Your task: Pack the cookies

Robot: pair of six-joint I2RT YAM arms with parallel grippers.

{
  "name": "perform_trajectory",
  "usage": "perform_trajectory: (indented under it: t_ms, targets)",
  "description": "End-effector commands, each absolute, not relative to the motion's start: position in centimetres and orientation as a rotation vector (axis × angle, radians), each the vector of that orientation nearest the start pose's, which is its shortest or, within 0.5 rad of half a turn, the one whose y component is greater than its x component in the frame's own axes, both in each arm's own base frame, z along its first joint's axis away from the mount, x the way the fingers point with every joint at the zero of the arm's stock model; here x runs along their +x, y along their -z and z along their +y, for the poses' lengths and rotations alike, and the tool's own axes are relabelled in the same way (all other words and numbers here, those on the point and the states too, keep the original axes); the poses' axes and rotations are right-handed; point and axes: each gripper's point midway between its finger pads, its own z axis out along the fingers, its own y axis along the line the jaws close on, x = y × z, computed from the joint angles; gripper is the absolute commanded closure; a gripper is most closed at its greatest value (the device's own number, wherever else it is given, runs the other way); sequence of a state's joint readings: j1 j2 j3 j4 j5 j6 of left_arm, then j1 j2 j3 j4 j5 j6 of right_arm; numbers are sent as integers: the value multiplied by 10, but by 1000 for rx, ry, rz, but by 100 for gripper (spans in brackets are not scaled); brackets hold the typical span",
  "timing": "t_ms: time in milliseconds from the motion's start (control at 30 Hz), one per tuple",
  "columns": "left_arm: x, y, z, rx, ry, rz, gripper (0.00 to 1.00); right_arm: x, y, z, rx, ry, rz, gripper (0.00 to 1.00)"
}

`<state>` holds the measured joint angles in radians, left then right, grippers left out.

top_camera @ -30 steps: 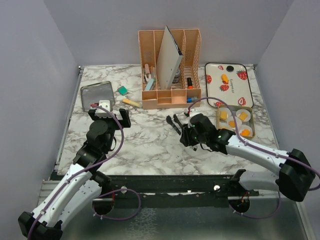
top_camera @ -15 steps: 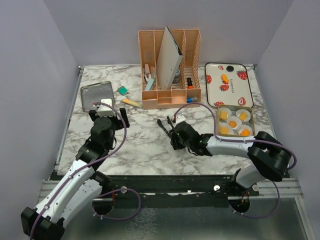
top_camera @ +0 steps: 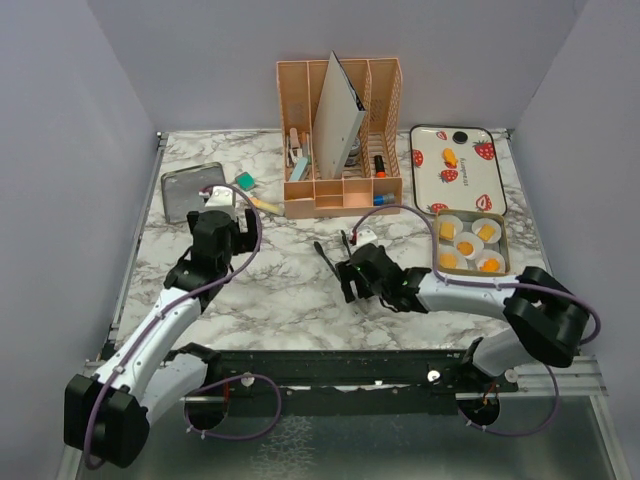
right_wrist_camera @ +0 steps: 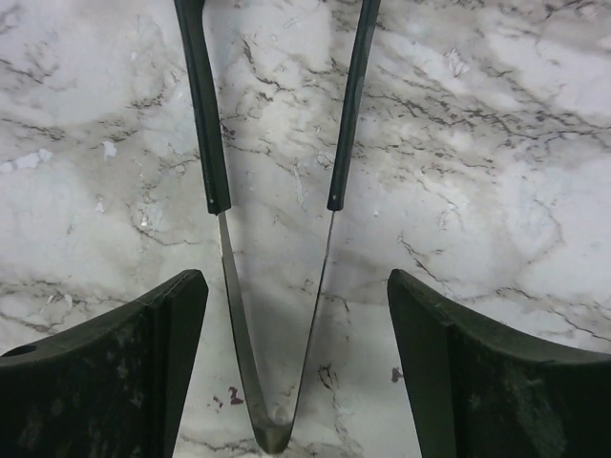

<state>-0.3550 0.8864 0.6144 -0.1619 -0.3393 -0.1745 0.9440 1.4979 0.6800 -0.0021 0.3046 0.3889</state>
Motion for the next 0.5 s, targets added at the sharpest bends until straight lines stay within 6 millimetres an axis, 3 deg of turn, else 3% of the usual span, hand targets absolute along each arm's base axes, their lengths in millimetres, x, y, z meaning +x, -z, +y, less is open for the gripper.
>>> perform_trajectory:
  t_ms: [0,100,200,367,467]
  targets:
    - [322,-169,-66,-58,90,2053,1,234,-66,247,-439,-276,2260,14]
    - [337,-153,-65,-111,89,2151,1,234,-93,234,-388,-281,2188,1]
    - [354,-144,-63,-185,61,2236,1,238,-118,218,-342,-263,2097,0]
    - [381,-147,-52,-181,-63,2277,1,244,-134,185,-213,-186,1981,0]
    - [393,-156,-32,-256,-150,2209,6,243,-139,176,-153,-212,1934,0]
